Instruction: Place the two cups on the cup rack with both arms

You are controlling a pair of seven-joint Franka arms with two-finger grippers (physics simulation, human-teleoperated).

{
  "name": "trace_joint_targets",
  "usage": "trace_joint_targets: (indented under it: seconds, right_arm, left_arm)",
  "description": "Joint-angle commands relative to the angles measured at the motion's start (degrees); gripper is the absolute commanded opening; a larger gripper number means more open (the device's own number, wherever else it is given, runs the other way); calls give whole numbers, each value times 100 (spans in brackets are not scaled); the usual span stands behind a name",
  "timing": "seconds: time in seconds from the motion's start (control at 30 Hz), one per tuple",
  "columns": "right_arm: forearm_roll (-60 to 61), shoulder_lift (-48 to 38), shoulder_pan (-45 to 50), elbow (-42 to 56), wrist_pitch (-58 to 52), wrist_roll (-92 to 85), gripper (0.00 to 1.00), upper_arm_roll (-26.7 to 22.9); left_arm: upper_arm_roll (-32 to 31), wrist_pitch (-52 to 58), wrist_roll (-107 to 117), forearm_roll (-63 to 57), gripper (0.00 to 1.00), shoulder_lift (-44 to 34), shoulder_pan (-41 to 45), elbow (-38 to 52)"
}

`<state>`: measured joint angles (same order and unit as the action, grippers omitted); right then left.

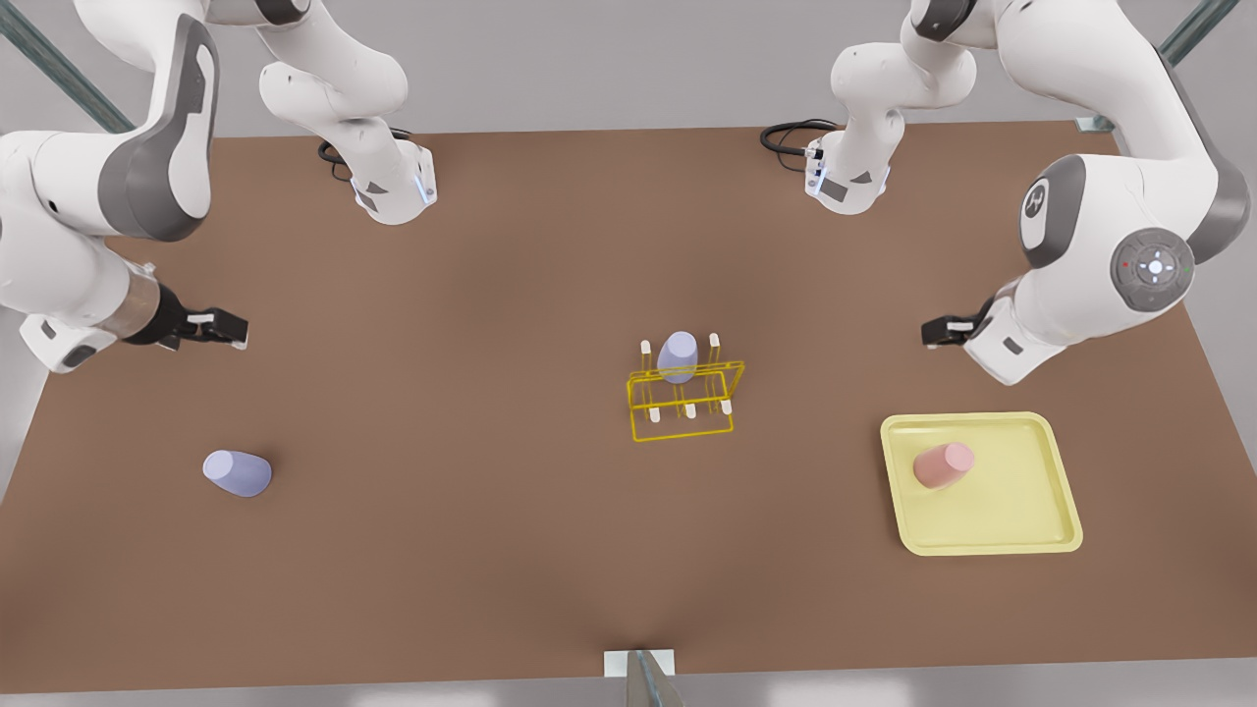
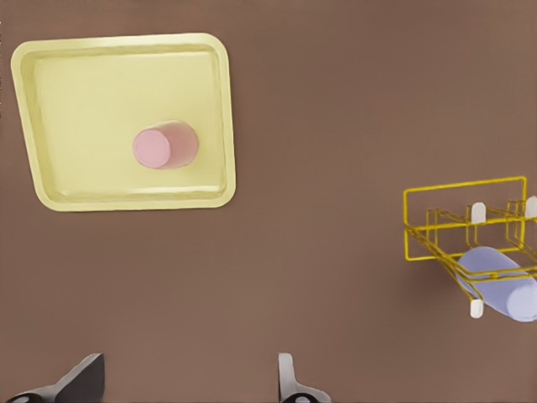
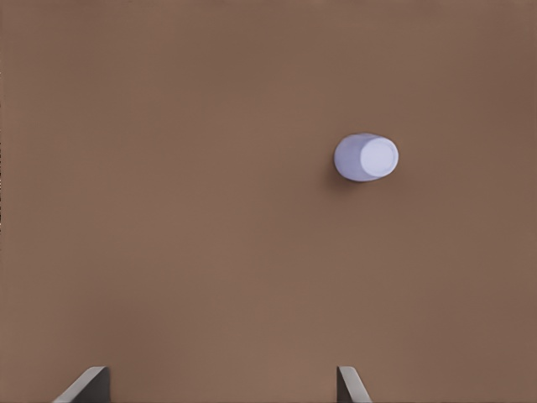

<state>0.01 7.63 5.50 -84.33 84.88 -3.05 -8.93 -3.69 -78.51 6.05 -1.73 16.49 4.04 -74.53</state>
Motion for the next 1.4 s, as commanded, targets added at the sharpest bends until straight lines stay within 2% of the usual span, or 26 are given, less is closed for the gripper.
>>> trace_joint_targets:
  seconds: [0.0, 0.07, 0.1, 0.17, 0.23, 0.4, 0.63, 0.93, 0.97, 1.37]
  right_arm:
    - [43, 10, -23, 4, 441, -179, 100, -4]
    - [-27, 142, -32, 13, 468, -301, 100, -4]
    - [-36, 449, -128, 118, 713, -784, 100, -12]
    - [-1, 1820, -225, 1471, 889, -961, 100, -12]
    - [271, 2444, -690, 1560, 1504, -1136, 100, -4]
    - [878, 3350, -1429, 1569, 2199, -1936, 100, -4]
    - [799, 3596, -1570, 1068, 3157, -2499, 100, 5]
    - [483, 3596, -1526, 242, 3807, -2798, 100, 14]
    - [483, 3596, -1526, 189, 3825, -2798, 100, 14]
    - [887, 3412, -1543, -611, 4686, -2903, 100, 67]
  left_arm:
    - [-1, -464, 537, 6, 100, -15, 0, 0]
    - [8, -472, 537, -3, 100, 12, 0, 0]
    - [201, -490, 537, -12, 100, 275, -35, 8]
    - [333, -1421, 326, -64, 100, 1154, -360, 26]
    - [333, -2414, -174, -64, 100, 1804, -668, 35]
    - [492, -3891, -526, -38, 100, 1998, -738, -817]
    - [492, -4603, -517, -29, 100, 2332, -738, -1204]
    - [544, -4665, -517, -29, 100, 2517, -782, -1679]
    - [544, -4656, -509, -29, 85, 2517, -782, -1679]
    - [527, -4595, -491, 32, 86, 2341, -782, -1618]
